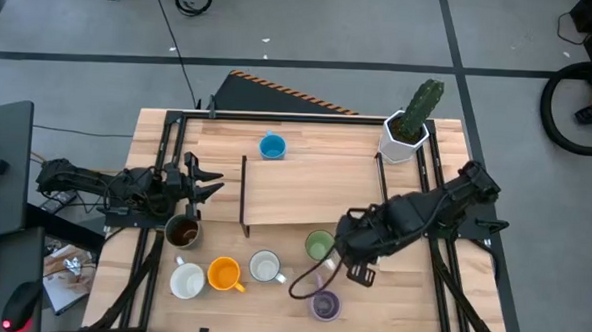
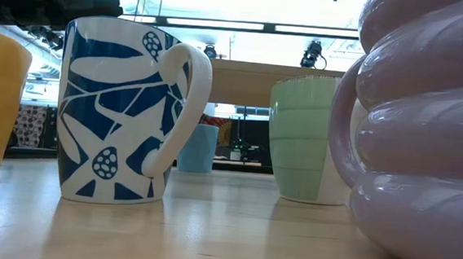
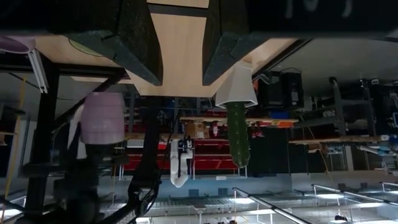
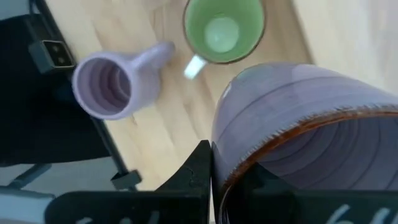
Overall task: Place coffee mugs
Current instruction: Put the violet-white mug on the shelf
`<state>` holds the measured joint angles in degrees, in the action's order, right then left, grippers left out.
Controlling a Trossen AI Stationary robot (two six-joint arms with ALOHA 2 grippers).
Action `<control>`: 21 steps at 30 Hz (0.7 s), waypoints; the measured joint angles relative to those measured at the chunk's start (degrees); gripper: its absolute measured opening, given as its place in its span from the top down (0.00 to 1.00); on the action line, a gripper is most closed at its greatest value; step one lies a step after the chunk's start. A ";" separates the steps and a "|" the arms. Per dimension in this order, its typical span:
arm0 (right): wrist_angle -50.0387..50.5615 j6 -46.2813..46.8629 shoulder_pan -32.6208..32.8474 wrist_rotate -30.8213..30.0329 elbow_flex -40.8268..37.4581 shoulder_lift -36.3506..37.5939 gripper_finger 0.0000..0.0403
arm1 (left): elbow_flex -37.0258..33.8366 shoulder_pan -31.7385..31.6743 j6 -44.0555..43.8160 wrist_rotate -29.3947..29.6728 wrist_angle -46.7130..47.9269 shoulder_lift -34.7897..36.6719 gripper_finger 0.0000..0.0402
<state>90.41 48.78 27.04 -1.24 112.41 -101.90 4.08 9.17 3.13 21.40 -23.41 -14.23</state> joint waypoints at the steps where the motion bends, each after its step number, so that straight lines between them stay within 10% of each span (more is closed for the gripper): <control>1: -0.20 -1.44 -0.72 -0.35 0.31 0.00 0.94 | 0.02 0.02 -0.70 0.00 0.52 0.01 0.71; 21: -0.37 -22.67 -22.29 -2.22 0.86 -0.03 0.94 | 0.02 0.02 -3.97 -0.01 2.92 -0.01 0.71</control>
<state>90.04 26.11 4.76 -3.46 113.27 -101.93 4.10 9.19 -0.84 21.39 -20.49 -14.24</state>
